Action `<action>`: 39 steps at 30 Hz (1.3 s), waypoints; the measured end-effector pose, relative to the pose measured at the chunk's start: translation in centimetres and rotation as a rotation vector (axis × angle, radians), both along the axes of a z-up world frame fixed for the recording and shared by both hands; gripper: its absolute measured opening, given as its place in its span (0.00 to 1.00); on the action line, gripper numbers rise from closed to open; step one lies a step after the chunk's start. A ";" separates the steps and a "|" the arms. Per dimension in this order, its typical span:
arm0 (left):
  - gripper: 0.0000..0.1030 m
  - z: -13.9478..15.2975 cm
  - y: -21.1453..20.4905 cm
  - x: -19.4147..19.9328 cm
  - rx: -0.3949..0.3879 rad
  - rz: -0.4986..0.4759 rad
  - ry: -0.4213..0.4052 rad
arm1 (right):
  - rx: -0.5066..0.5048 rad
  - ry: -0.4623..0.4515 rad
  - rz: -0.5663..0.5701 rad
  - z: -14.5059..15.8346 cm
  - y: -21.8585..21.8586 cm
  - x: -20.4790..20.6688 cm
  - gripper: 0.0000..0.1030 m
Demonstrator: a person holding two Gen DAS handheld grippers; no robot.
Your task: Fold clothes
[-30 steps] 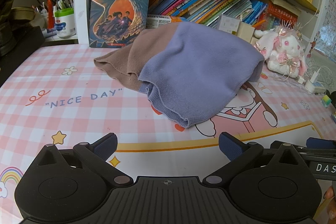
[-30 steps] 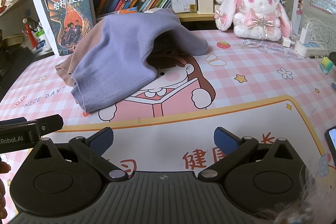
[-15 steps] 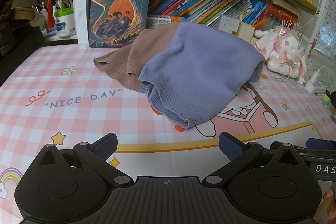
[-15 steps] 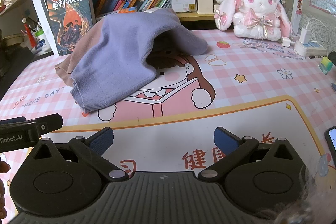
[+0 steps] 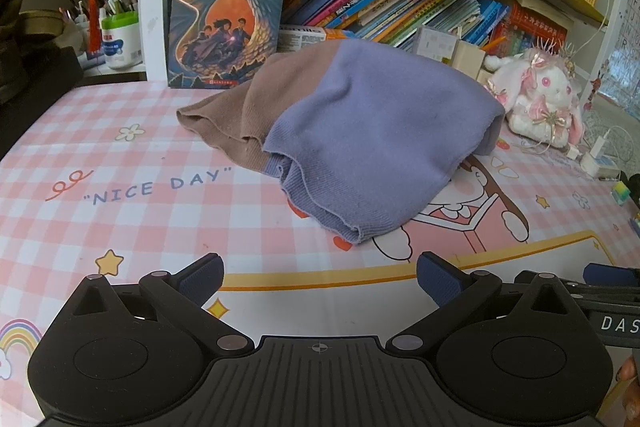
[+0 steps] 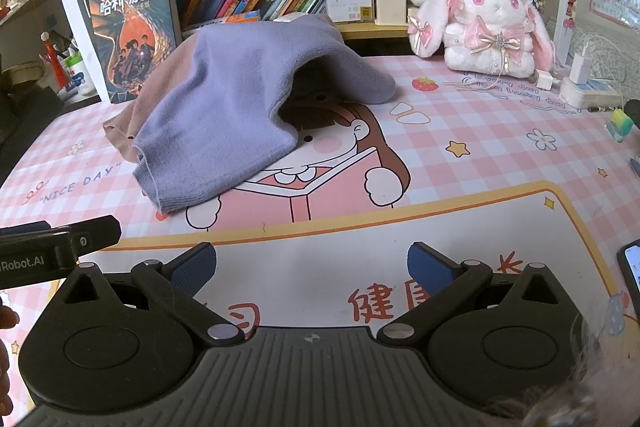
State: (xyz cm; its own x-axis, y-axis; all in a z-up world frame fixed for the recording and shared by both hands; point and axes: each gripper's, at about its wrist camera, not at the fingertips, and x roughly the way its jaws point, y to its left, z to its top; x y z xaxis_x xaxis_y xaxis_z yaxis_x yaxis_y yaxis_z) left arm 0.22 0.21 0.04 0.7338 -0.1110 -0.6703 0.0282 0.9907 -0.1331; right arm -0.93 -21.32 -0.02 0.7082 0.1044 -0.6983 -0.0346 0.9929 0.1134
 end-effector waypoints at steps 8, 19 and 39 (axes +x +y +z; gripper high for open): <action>1.00 -0.2 0.1 0.1 -0.008 -0.011 0.009 | -0.005 0.005 -0.002 -0.1 0.1 0.0 1.00; 1.00 -0.5 -0.1 0.4 -0.020 -0.025 0.032 | 0.008 0.019 0.001 -0.4 0.1 0.3 1.00; 1.00 -0.3 -8.2 1.7 0.119 0.023 0.032 | 0.158 0.100 0.024 -1.8 -8.5 3.3 1.00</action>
